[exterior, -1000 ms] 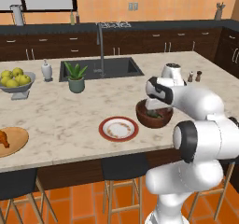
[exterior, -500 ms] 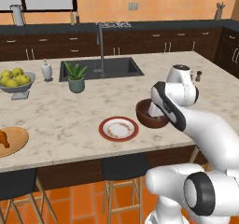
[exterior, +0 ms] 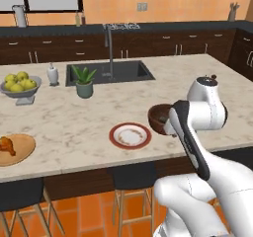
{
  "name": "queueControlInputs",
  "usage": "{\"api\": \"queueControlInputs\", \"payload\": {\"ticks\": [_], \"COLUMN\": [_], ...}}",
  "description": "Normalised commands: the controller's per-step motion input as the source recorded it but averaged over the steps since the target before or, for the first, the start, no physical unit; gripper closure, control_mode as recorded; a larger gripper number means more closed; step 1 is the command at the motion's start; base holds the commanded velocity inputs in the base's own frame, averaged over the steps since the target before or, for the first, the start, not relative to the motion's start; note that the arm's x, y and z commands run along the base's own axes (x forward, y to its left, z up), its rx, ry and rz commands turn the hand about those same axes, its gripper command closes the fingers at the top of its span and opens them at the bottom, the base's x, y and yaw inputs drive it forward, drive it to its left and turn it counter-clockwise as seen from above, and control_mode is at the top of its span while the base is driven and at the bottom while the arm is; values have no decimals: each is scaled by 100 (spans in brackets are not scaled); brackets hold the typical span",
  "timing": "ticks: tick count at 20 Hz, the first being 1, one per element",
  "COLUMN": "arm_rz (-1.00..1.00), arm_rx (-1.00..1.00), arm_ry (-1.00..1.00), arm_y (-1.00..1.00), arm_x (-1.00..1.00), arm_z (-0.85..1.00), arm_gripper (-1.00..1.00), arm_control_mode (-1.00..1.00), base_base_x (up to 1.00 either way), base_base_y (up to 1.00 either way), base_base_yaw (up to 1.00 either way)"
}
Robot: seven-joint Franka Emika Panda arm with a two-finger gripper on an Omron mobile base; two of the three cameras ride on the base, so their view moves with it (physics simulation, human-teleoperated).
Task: Pick the chicken drumstick and cucumber from their plates and place them in the bowl. Then put the bowl in the fridge.
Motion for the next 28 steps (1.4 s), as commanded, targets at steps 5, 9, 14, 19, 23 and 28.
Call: {"api": "queueControlInputs", "payload": {"ticks": [5, 9, 14, 19, 23, 28], "arm_rz": [0, 0, 0, 0, 0, 0], "arm_rx": [0, 0, 0, 0, 0, 0], "arm_ry": [0, 0, 0, 0, 0, 3], "arm_y": [0, 0, 0, 0, 0, 2], "arm_x": [0, 0, 0, 0, 0, 43], "arm_z": [0, 0, 0, 0, 0, -2], "arm_gripper": [-100, -100, -100, -100, -100, -100], "arm_control_mode": [100, 100, 100, 100, 100, -100], "base_base_x": [-10, -32, -33, 7, 58, 25], "base_base_y": [100, 100, 100, 94, 40, 12], "base_base_yaw": [-2, -1, 0, 0, 0, 0]}}
